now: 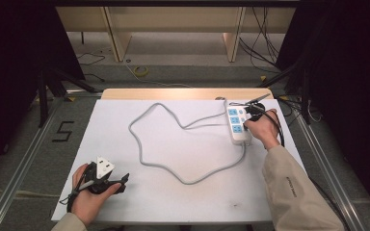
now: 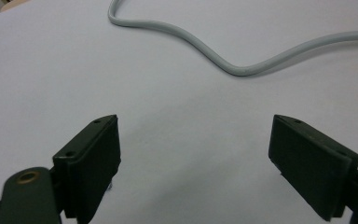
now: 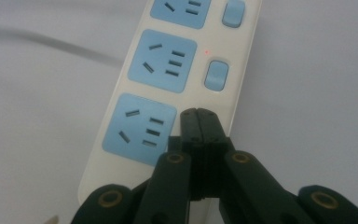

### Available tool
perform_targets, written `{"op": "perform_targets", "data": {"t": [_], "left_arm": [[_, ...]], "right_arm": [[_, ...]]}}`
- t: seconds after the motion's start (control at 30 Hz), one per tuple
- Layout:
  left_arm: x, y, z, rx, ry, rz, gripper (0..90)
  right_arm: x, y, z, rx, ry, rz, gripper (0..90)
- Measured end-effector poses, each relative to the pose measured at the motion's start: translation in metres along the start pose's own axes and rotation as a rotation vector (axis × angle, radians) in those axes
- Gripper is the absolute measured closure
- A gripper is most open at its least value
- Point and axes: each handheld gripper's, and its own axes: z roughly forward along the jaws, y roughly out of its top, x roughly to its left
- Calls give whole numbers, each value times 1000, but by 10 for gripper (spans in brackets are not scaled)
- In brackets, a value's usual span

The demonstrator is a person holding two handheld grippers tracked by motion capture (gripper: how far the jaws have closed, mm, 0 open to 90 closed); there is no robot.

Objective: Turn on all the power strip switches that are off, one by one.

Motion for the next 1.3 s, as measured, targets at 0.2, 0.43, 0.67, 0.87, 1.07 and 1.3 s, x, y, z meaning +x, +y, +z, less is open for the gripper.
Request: {"op": "perform_targets", "data": {"t": [0.2,0.43,0.67,0.87,1.07,1.3], "left_arm": [[0,0,0,-1,2,-1,166],[-1,0,0,-5,-3,-1,167],[0,-1,0,-2,-3,-1,167],[-1,-1,0,-1,-5,-2,167],[-1,-1,0,-4,-4,0,167],[-1,-2,-1,-3,-7,2,168]], "right_arm": [[-2,1,0,5,14,0,900],[-3,5,-6,-24,23,14,900],[-5,15,-8,-20,5,-10,900],[-5,20,-8,-26,4,-12,900],[-8,27,-12,-45,-10,-2,900],[-11,32,-14,-51,-28,3,900]]}}
